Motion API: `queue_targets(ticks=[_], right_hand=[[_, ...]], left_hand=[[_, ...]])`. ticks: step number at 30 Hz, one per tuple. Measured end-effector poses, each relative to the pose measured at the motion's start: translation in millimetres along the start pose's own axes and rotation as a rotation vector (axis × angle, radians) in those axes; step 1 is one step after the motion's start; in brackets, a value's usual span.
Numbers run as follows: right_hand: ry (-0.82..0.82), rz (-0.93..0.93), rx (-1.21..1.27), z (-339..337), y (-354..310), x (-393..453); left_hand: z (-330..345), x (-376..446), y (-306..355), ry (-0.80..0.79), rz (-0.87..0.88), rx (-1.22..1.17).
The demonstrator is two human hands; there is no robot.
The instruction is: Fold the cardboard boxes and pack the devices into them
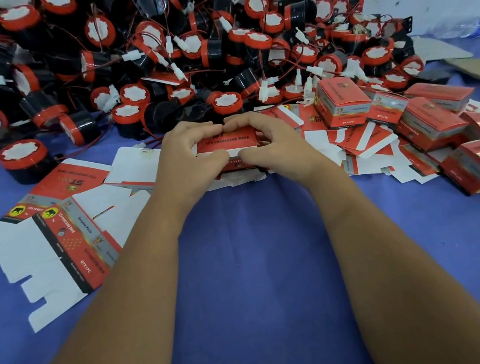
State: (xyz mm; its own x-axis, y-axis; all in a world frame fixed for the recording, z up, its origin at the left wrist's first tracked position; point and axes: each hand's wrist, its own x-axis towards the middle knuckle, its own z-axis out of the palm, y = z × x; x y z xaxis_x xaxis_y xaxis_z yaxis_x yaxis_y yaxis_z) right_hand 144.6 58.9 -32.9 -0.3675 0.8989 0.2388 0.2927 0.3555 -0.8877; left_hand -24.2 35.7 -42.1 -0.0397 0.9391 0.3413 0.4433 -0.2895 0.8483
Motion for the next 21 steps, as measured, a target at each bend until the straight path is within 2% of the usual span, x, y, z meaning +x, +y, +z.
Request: queue_targets(ticks=[7,15,18,21], right_hand=[[0.152,-0.052,-0.060,9.7,5.5,5.1],[0.207,-0.003,-0.062,11.9,2.4,5.5],[0.223,-0.052,-0.071,12.9,2.2,3.9],[0.323,-0.111,-0.131,15.1,0.6,3.9]], left_hand=[[0.7,1.6,-4.3,0.056,0.055,0.038],[0.5,3.9,-6.3,0.140,0.030,-0.187],[2.2,4.8,-7.5,0.192,-0.050,-0.303],[4.2,6.2,-7.8,0.208,-0.094,-0.359]])
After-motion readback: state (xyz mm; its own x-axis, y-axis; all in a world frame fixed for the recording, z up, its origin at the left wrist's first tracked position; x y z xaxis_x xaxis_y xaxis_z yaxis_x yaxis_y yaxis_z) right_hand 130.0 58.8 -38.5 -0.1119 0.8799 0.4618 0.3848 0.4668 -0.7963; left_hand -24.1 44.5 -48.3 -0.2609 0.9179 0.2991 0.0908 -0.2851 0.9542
